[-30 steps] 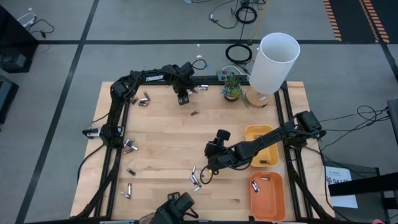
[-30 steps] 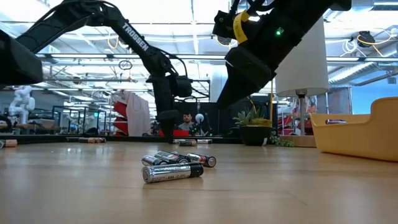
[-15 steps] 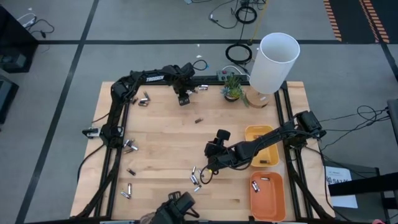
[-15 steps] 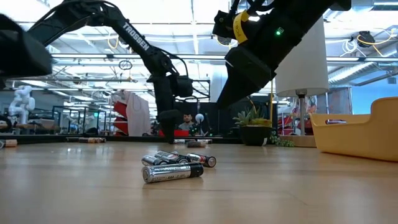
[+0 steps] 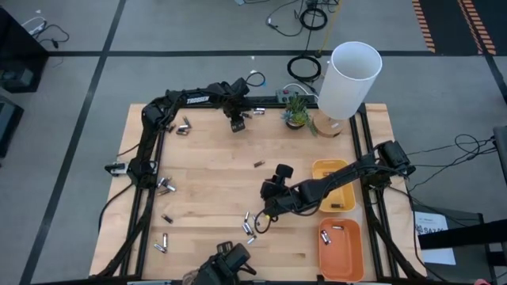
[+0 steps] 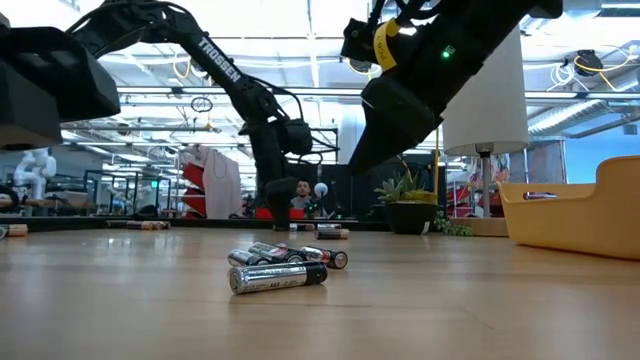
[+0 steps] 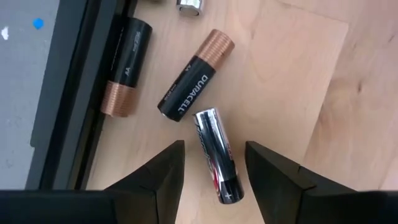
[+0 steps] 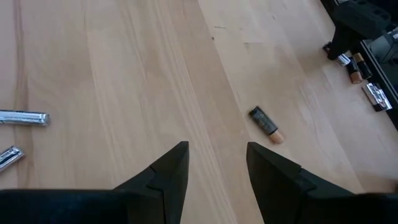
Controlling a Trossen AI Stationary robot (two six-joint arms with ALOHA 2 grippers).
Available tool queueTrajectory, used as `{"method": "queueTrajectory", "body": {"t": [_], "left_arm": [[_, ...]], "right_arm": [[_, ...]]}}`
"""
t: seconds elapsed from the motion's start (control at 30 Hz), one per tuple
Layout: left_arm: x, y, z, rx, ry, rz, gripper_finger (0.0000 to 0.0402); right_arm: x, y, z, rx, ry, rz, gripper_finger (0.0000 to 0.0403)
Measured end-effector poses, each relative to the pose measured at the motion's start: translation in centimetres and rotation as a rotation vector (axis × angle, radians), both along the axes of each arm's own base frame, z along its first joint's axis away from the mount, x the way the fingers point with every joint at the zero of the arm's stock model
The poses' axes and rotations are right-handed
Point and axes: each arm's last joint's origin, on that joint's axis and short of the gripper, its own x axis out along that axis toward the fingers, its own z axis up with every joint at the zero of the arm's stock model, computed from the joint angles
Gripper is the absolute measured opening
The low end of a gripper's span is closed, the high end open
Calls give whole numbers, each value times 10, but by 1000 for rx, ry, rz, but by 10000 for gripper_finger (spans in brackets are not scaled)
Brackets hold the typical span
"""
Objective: Sort batteries
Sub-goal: Put the black battery into the orange bin
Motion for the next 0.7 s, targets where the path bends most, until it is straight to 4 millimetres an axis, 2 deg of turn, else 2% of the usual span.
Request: {"method": "queueTrajectory", "body": {"t": [0.37,0.53,0.7], "left_arm": [[-2,-2,-1,-26,24,25,180],[-3,-3,-1,-35,34,27,180],[-3,-3,-1,-36,34,29,167]], "right_arm": [[0,0,0,19,6,12,153],[-1,-1,-3,79,52,44,153],[-8,-4,-6,78,114,5,153]]}}
